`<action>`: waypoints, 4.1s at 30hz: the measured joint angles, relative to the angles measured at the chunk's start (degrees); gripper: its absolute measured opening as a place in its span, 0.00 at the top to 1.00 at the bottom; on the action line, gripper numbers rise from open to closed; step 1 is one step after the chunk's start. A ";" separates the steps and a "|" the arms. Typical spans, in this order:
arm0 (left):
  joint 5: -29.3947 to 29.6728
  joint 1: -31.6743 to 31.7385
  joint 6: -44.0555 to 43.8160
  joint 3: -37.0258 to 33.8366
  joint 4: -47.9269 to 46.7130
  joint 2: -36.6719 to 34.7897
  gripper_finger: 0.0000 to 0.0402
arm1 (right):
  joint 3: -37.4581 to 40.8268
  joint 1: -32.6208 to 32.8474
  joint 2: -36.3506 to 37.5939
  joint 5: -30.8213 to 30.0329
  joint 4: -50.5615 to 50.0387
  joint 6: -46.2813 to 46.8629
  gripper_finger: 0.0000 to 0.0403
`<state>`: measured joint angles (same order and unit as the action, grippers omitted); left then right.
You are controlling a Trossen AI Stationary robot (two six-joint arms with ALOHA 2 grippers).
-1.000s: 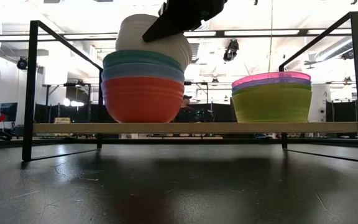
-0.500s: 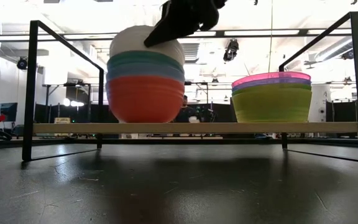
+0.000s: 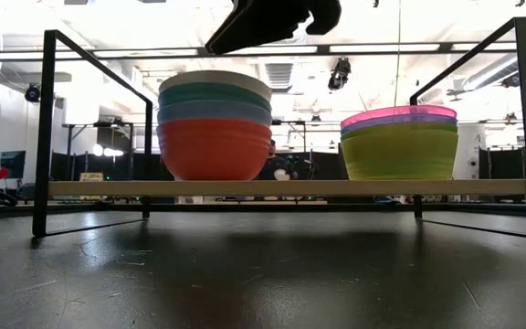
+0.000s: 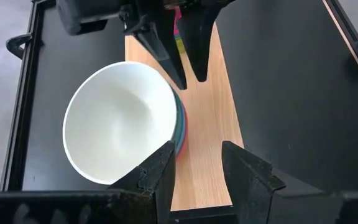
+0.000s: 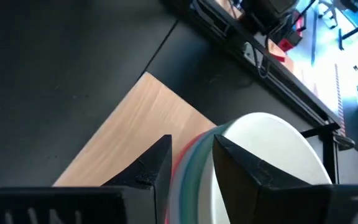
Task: Place and stack bowls onto a shelf
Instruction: Return to Home Position
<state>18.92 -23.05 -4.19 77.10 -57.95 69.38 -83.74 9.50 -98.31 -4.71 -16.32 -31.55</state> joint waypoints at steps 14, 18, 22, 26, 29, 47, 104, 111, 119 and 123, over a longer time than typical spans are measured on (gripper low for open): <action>-6.51 -3.83 -5.44 0.00 -1.55 -3.20 0.72 | -7.26 0.94 10.33 0.52 -17.14 14.24 0.76; -0.55 -7.20 -10.62 -0.78 -2.47 -7.16 0.72 | -5.32 0.21 14.61 4.57 -21.16 18.98 0.76; 5.56 -11.61 -15.63 -5.65 -0.42 -12.18 0.72 | -0.50 0.23 19.12 4.74 -21.06 20.42 0.76; 8.54 -15.49 -17.97 -14.06 7.01 -16.80 0.72 | 6.63 0.23 23.95 4.78 -19.42 23.19 0.76; 8.96 -17.33 -17.77 -20.41 14.48 -19.43 0.72 | 13.96 0.24 28.15 4.76 -13.92 25.92 0.76; 9.20 -19.32 -2.70 -50.52 65.83 -23.32 0.72 | 46.68 6.03 46.24 8.15 24.43 36.55 0.76; 9.73 -19.28 -0.81 -62.25 84.13 -23.36 0.72 | 83.07 6.50 47.27 7.68 85.35 27.20 0.76; 10.50 -19.28 -0.96 -62.25 84.15 -23.37 0.72 | 83.07 6.48 47.27 7.69 83.40 26.36 0.76; 10.56 -19.28 -1.02 -62.25 84.54 -23.37 0.72 | 83.11 6.48 47.27 7.67 83.01 25.82 0.76; 10.56 -19.28 -1.27 -62.25 84.83 -23.36 0.72 | 83.11 6.48 49.87 7.64 79.76 23.10 0.76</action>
<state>29.47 -42.33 -5.45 14.85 26.87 46.03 -0.62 15.99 -48.45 2.93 63.44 -8.45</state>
